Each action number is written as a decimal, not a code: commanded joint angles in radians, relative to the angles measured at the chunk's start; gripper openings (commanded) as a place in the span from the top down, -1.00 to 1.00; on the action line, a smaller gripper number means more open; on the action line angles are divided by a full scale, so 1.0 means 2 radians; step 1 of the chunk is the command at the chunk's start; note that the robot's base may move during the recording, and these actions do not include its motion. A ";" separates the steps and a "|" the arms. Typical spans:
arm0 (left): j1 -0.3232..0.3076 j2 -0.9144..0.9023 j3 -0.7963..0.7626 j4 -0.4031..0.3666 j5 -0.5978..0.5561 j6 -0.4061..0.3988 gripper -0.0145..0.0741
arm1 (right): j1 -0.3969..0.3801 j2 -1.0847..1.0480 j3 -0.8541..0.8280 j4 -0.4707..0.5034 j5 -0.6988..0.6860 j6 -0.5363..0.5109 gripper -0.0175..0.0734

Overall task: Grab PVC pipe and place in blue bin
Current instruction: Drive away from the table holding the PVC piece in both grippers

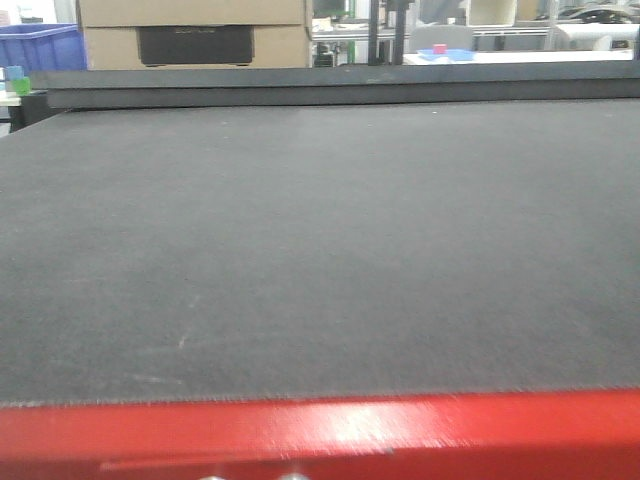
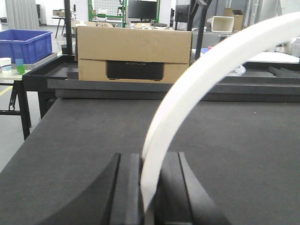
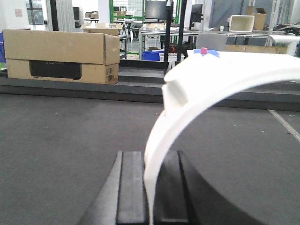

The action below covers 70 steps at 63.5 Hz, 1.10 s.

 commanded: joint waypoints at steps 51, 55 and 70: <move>-0.002 -0.003 -0.002 0.000 -0.014 -0.004 0.92 | 0.001 -0.003 -0.001 -0.001 -0.016 -0.004 0.97; -0.002 -0.003 -0.002 0.000 -0.014 -0.004 0.92 | 0.001 -0.003 -0.001 -0.001 -0.016 -0.004 0.97; -0.002 -0.003 -0.002 0.000 -0.014 -0.004 0.92 | 0.001 -0.003 -0.001 -0.001 -0.016 -0.004 0.97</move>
